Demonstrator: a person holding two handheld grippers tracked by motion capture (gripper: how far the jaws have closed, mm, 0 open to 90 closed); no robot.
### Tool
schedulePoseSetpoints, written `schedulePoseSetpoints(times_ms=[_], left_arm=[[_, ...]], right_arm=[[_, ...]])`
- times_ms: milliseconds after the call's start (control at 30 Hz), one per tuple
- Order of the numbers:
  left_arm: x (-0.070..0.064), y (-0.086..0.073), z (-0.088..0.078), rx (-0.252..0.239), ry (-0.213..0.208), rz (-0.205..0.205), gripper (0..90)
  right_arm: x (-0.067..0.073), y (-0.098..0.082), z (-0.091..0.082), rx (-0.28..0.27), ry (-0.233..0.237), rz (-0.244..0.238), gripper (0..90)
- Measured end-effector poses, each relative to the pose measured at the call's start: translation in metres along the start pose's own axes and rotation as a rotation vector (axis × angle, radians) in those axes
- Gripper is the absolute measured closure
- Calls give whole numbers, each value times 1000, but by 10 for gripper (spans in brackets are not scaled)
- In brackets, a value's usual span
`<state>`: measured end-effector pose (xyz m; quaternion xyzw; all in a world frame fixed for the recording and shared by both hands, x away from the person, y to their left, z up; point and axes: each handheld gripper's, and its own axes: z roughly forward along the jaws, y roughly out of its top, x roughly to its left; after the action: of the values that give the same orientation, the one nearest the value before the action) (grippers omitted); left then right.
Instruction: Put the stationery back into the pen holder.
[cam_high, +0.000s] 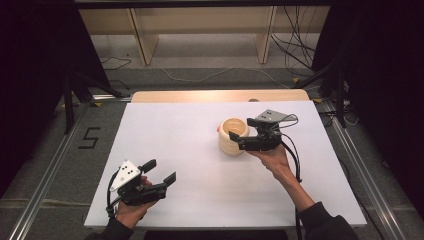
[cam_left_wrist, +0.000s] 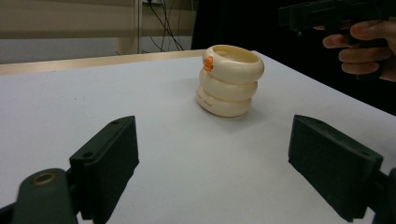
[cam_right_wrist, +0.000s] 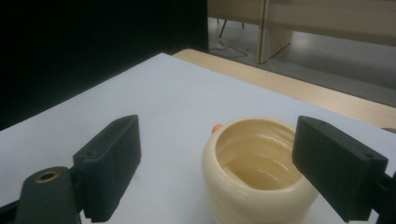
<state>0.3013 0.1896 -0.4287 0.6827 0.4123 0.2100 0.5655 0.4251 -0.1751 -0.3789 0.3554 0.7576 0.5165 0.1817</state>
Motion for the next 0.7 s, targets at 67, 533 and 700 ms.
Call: schedulePoseSetpoints(times_ms=[67,533,700], left_arm=[[0,0,0,1,0,0,151],[0,0,0,3,-4,2,151],[0,0,0,1,-4,3,151]], right_arm=[[0,-2,-4,0,1,2,161],[2,-17,-25,-26,15,16,156],[3,-25,-33,-25,21,19,155]])
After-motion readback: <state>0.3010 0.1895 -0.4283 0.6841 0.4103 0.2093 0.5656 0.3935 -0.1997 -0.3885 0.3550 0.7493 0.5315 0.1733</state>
